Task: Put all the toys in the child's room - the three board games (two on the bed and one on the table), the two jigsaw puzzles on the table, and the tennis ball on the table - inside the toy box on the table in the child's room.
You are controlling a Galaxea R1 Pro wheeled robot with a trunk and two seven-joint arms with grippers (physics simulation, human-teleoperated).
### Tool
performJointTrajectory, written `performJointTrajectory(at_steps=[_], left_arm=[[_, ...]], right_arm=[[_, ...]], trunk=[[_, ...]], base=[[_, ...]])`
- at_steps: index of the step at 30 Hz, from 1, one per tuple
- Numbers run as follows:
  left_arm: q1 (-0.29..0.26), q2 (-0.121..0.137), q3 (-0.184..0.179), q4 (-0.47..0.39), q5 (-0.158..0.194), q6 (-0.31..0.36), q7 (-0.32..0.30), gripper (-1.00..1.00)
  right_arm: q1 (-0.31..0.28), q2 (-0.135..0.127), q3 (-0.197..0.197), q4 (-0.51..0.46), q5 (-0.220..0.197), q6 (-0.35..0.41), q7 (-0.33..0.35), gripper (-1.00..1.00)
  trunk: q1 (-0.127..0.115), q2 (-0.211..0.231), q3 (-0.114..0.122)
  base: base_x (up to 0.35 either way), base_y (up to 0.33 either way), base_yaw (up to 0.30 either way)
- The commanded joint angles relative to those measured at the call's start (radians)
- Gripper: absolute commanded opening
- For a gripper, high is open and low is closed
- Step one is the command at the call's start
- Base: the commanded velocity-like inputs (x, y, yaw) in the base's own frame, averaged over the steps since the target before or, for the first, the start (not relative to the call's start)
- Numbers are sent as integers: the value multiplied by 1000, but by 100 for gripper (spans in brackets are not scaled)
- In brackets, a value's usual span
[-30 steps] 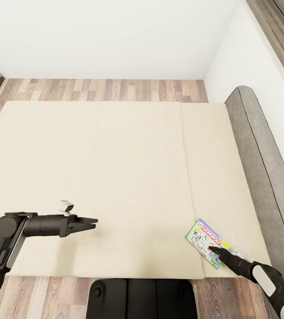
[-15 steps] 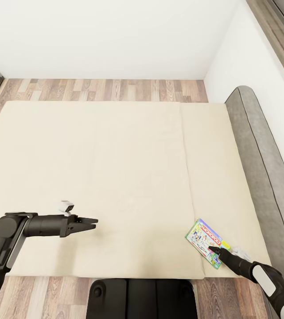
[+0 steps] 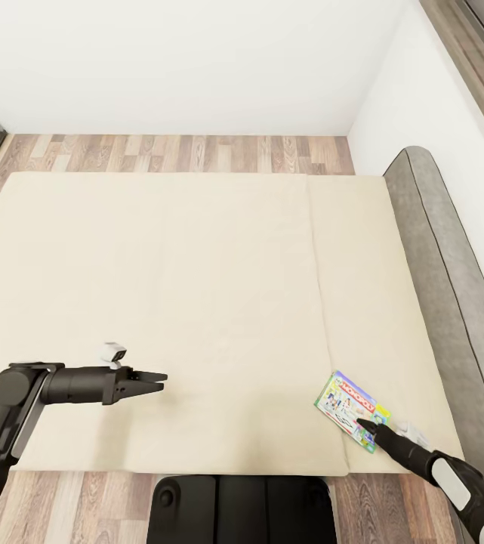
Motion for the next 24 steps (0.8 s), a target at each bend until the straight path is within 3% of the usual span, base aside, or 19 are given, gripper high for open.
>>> performJointTrajectory(at_steps=[1, 24], left_arm=[[0, 0, 0, 0, -1, 11, -4, 100], [0, 0, -2, 0, -1, 9, -4, 100]], right_arm=[[0, 0, -5, 7, -5, 8, 4, 100], [-2, 3, -3, 17, -2, 2, 11, 100]], trunk=[[1, -1, -1], [1, -1, -1]], base=[[0, 0, 0], [0, 0, 0]])
